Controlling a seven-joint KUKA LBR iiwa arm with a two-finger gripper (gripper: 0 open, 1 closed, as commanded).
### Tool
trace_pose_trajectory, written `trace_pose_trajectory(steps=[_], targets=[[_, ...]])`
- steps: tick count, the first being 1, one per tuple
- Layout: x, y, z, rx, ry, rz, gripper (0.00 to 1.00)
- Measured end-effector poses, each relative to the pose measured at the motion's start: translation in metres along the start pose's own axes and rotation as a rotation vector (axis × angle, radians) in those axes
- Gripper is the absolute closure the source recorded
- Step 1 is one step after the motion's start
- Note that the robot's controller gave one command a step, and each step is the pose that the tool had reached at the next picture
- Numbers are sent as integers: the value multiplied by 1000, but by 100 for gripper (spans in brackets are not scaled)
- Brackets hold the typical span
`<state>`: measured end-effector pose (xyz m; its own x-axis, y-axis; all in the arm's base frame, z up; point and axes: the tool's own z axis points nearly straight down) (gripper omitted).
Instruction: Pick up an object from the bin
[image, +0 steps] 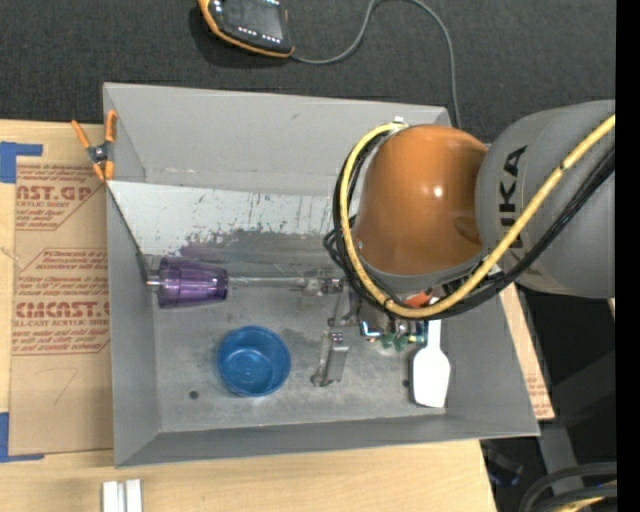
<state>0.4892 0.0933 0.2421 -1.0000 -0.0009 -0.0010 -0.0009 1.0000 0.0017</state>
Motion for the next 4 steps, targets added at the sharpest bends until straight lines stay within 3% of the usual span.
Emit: trace_pose_trajectory(steps=[1, 2, 3, 4], targets=[[0, 0, 0, 0, 0, 0, 0], [-5, 5, -51, -1, -6, -61, 0], [-29, 24, 31, -3, -7, -10, 0], [-31, 26, 45, -2, -6, -4, 0]])
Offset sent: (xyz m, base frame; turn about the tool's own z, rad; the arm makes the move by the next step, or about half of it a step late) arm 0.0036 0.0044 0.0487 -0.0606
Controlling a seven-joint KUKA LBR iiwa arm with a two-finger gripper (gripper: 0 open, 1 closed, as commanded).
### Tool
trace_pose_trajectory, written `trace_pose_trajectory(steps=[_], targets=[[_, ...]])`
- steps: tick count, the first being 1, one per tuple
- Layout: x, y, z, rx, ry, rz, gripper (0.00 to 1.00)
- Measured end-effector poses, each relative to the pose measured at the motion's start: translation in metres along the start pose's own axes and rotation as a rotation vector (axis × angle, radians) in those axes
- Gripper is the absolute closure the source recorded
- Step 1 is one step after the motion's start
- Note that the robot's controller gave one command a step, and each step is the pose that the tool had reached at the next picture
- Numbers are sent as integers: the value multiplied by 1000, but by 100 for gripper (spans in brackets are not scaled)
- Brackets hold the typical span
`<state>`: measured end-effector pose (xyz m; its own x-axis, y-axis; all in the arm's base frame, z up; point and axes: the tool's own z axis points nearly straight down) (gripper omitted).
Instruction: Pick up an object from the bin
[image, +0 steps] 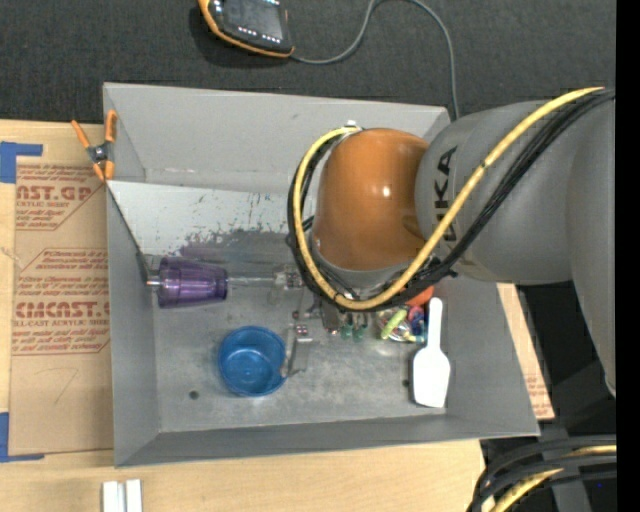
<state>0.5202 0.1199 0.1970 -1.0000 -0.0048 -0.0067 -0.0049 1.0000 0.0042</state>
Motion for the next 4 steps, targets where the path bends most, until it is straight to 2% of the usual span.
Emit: trace_pose_trajectory(steps=[1, 2, 3, 4], targets=[[2, 6, 19, 0, 0, -289, 0], [8, 37, 46, -1, 1, -167, 0], [-12, 41, 69, 0, -2, -179, 0], [12, 38, 110, -2, 0, -329, 100]])
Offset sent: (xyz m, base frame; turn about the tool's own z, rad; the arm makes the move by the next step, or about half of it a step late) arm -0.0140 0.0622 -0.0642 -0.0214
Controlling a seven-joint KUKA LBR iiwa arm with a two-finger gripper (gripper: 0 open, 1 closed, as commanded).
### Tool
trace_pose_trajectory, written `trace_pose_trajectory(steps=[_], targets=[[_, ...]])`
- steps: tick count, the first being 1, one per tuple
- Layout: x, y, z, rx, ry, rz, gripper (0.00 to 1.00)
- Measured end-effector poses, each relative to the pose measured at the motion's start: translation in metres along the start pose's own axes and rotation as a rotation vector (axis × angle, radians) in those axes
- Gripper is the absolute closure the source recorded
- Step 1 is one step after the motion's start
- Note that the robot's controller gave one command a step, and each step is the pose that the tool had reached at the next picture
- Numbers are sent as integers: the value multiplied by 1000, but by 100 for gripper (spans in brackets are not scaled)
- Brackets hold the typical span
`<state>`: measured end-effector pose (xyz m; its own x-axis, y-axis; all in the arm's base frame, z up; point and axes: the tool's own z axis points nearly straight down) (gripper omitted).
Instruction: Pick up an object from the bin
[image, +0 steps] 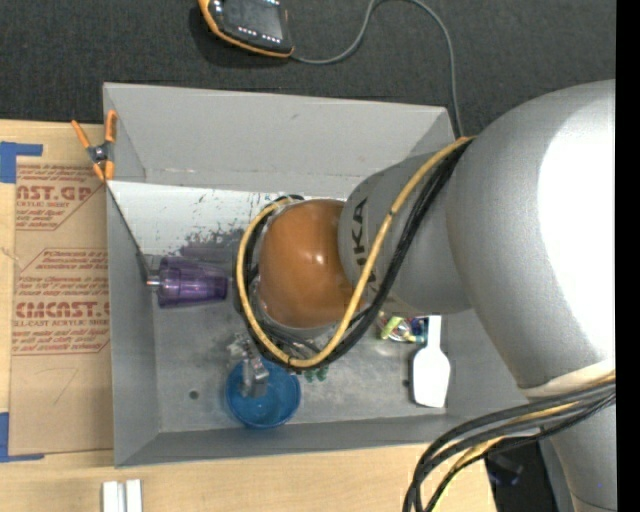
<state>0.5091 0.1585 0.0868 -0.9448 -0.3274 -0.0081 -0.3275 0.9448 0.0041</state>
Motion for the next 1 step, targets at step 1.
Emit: trace_pose_trajectory(steps=[1], targets=[[0, 0, 0, 0, 0, 0, 100]])
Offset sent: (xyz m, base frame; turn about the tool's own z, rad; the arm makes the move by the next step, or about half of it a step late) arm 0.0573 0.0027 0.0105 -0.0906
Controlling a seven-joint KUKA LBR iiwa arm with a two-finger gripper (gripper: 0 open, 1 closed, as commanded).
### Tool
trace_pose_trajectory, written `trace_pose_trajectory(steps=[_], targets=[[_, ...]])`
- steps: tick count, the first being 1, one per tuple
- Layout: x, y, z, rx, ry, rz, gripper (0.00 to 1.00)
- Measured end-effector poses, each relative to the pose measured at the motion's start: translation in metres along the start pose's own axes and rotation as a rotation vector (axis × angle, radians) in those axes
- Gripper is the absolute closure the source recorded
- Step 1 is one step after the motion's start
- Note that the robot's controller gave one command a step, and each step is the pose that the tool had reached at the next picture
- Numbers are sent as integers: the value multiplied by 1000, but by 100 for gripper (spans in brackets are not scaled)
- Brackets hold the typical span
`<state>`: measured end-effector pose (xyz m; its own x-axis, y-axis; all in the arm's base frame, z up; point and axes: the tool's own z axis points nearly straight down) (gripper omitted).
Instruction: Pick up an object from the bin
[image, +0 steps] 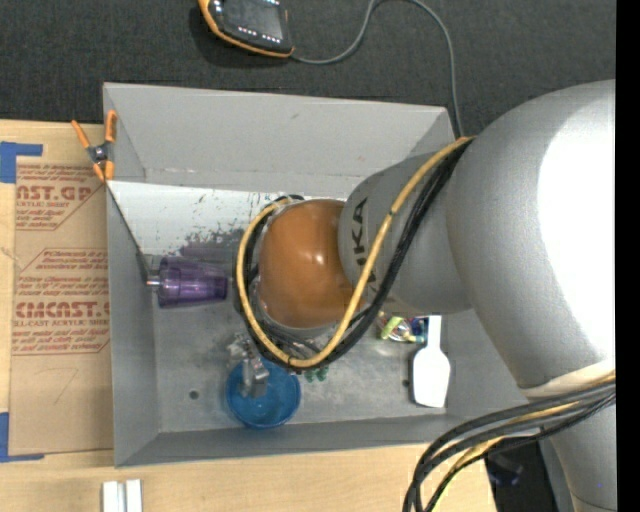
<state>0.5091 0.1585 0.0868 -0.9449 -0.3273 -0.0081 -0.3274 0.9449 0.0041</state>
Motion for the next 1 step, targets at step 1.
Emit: trace_pose_trajectory(steps=[1], targets=[[-53, -14, -10, 0, -2, -86, 100]])
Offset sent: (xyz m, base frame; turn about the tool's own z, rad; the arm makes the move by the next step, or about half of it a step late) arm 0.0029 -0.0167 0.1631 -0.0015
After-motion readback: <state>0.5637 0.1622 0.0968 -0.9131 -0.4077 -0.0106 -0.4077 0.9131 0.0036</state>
